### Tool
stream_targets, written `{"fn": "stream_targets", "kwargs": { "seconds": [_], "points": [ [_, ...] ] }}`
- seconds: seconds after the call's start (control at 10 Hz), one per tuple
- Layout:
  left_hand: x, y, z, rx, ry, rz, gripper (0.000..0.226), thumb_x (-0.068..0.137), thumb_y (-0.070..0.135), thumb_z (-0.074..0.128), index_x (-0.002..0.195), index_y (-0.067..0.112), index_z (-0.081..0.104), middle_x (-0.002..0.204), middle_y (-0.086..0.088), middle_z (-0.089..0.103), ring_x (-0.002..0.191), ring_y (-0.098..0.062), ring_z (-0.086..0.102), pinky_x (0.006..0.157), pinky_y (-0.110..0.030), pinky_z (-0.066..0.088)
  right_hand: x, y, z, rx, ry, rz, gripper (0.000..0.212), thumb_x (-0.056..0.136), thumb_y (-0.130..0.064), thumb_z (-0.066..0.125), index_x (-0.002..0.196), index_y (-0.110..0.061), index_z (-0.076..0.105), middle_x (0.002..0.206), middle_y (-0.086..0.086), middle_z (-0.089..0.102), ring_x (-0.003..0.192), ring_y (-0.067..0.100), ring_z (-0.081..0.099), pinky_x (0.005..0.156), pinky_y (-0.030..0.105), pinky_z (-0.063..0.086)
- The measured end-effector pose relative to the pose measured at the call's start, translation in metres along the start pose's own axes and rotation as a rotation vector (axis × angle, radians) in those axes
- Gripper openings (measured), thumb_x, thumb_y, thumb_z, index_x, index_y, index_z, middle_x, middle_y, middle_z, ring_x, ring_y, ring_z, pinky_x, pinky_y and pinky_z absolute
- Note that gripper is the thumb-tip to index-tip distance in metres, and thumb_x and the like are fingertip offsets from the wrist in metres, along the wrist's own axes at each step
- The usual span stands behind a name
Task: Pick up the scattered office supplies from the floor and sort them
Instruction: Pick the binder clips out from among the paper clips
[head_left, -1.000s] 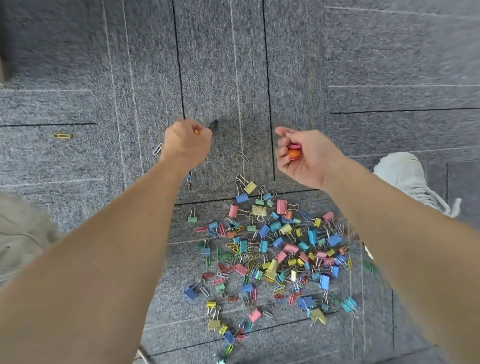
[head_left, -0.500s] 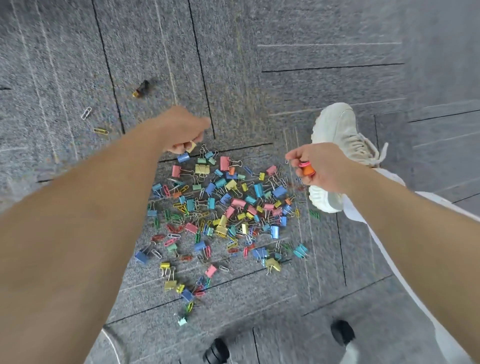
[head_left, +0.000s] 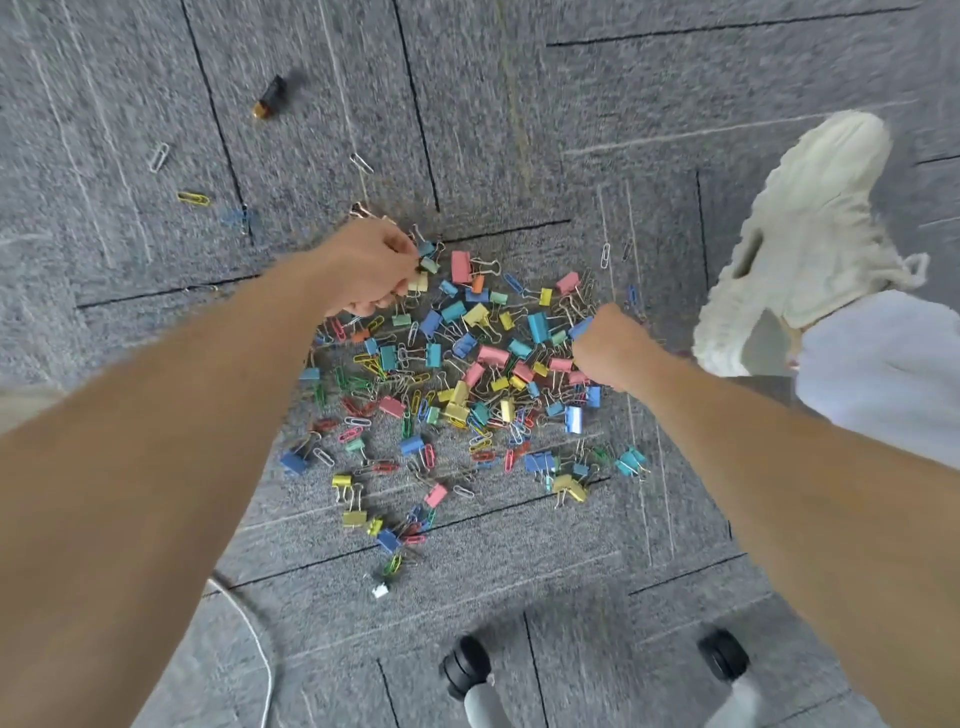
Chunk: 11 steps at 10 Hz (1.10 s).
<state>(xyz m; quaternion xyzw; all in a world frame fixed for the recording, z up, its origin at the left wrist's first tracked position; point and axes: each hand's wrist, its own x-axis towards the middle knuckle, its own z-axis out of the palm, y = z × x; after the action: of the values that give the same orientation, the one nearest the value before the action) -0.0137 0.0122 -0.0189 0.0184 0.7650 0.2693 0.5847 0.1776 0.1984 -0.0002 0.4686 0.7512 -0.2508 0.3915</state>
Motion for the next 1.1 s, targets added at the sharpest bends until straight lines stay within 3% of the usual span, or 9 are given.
{"fn": "stream_targets", "kwargs": {
  "seconds": [0.1,0.2,0.3,0.4,0.5,0.6,0.8,0.9,1.1],
  "points": [
    [-0.007,-0.011,-0.005,0.043,0.038,-0.020,0.012,0.102,0.017,0.053,0.111,0.017,0.059,0.081,-0.008,0.057,0.058,-0.015,0.045,0.042,-0.023,0.034,-0.015,-0.022,0.027,-0.021,-0.041,0.039,0.025,0.097,-0.012,0.048,0.116,0.004,0.048,0.080,0.008,0.043,0.069,0.022,0.045,0.064,0.030,0.040],
    [-0.015,-0.019,-0.006,0.086,0.076,-0.017,0.015,0.102,0.026,0.052,0.110,0.017,0.061,0.084,-0.011,0.058,0.062,-0.019,0.051,0.045,-0.027,0.044,-0.027,-0.035,0.045,0.004,-0.088,-0.032,0.046,0.097,-0.009,0.045,0.139,0.004,0.034,0.108,0.018,0.053,0.082,0.026,0.055,0.063,0.030,0.042],
    [-0.025,-0.030,0.001,0.048,0.072,-0.030,0.019,0.101,0.032,0.054,0.105,0.016,0.062,0.076,-0.010,0.052,0.060,-0.021,0.050,0.045,-0.024,0.039,-0.044,-0.039,0.055,0.039,-0.123,-0.091,0.050,0.096,-0.007,0.041,0.145,-0.003,0.033,0.120,0.018,0.057,0.095,0.029,0.057,0.070,0.034,0.043],
    [-0.042,-0.035,0.007,0.064,0.038,-0.038,0.034,0.097,0.047,0.056,0.094,0.015,0.068,0.066,-0.005,0.046,0.054,-0.017,0.039,0.049,-0.026,0.039,-0.047,-0.030,0.044,0.124,-0.097,-0.167,0.044,0.098,-0.007,0.038,0.143,-0.009,0.042,0.121,0.016,0.060,0.083,0.022,0.055,0.064,0.029,0.041],
    [-0.060,-0.034,0.006,0.075,0.096,-0.068,0.055,0.093,0.059,0.053,0.086,0.006,0.067,0.072,-0.007,0.061,0.060,-0.020,0.050,0.059,-0.030,0.047,-0.051,-0.017,0.027,0.149,-0.083,-0.239,0.035,0.102,-0.013,0.036,0.120,-0.001,0.063,0.094,0.014,0.066,0.058,0.016,0.046,0.052,0.029,0.035],
    [-0.086,-0.032,-0.001,0.114,0.155,-0.134,0.067,0.093,0.066,0.044,0.074,0.005,0.061,0.069,-0.009,0.060,0.058,-0.019,0.052,0.058,-0.027,0.046,-0.050,-0.005,0.006,0.277,-0.057,-0.179,0.046,0.101,-0.032,0.039,0.106,0.005,0.066,0.081,0.017,0.063,0.066,0.027,0.057,0.064,0.041,0.052],
    [-0.155,-0.055,-0.014,0.019,0.176,-0.219,0.038,0.101,0.035,0.035,0.080,0.008,0.050,0.060,-0.006,0.047,0.048,-0.016,0.037,0.047,-0.022,0.031,-0.084,-0.015,-0.021,0.484,-0.073,-0.079,0.035,0.100,-0.038,0.043,0.073,-0.018,0.052,0.070,0.002,0.053,0.062,0.020,0.052,0.059,0.029,0.047],
    [-0.180,-0.067,-0.017,-0.066,0.078,-0.255,0.031,0.100,0.023,0.044,0.077,0.004,0.050,0.066,-0.010,0.049,0.052,-0.017,0.041,0.046,-0.025,0.035,-0.111,-0.032,-0.020,0.633,-0.210,-0.122,0.035,0.102,-0.017,0.044,0.069,-0.013,0.054,0.064,0.006,0.051,0.056,0.020,0.047,0.055,0.030,0.043],
    [-0.220,-0.065,-0.009,-0.145,-0.062,-0.260,0.027,0.103,0.021,0.048,0.092,-0.003,0.057,0.074,-0.010,0.053,0.058,-0.016,0.047,0.048,-0.024,0.041,-0.160,-0.062,-0.020,0.962,-0.405,-0.202,0.017,0.101,-0.004,0.051,0.106,0.007,0.062,0.081,0.012,0.061,0.073,0.021,0.061,0.064,0.026,0.056]
  ]
}}
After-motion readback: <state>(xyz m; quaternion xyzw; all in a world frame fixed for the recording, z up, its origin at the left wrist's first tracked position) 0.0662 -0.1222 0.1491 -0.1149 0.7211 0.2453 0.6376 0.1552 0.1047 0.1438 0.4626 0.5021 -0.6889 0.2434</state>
